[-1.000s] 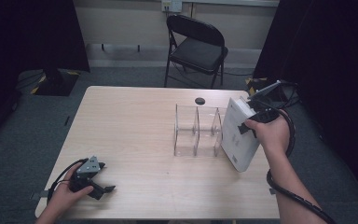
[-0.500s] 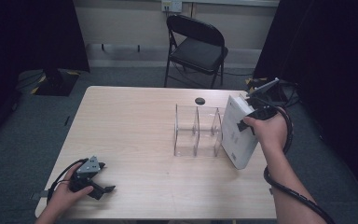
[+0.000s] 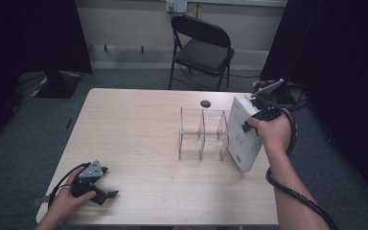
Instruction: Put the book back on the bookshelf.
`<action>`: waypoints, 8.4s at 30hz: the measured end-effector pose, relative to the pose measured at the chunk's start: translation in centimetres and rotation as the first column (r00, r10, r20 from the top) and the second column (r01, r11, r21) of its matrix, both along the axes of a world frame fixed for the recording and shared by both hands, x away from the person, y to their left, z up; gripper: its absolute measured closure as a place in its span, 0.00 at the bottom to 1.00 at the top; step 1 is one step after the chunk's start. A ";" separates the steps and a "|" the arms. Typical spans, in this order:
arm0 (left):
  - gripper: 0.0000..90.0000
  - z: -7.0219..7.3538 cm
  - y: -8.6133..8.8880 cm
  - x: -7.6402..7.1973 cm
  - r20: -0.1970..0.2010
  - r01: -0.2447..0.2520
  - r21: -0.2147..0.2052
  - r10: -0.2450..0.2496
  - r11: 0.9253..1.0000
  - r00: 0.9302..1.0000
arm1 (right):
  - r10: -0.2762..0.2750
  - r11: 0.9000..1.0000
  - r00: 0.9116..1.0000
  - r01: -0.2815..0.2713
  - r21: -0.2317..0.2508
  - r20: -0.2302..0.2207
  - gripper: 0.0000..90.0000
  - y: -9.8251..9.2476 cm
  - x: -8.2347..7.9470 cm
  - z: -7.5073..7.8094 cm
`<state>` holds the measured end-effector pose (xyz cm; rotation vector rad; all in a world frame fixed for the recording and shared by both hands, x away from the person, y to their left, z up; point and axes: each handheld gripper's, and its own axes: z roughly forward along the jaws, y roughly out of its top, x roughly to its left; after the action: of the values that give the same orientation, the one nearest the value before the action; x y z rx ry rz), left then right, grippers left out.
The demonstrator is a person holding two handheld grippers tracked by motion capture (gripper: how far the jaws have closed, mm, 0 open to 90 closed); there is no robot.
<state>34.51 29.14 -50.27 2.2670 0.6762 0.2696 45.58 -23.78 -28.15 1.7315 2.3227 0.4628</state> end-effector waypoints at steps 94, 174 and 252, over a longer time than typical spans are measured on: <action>0.00 0.0 0.0 0.1 0.001 0.010 0.001 -0.010 1.000 1.000 | -0.081 0.997 0.985 0.079 0.023 0.155 0.53 1.4 1.7 -3.5; 0.00 -0.1 -0.1 0.2 0.002 0.008 -0.012 -0.008 1.000 1.000 | 0.066 0.994 0.995 -0.072 0.082 0.075 0.23 -2.1 -4.1 -4.0; 0.00 -0.1 -0.1 0.2 -0.004 0.005 -0.013 -0.005 1.000 1.000 | 0.352 0.929 0.935 -0.355 0.104 0.046 0.18 5.2 -7.4 -9.9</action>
<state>34.72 29.05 -50.40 2.2568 0.6720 0.2580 38.15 -18.62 -38.06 1.3339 2.6441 0.6820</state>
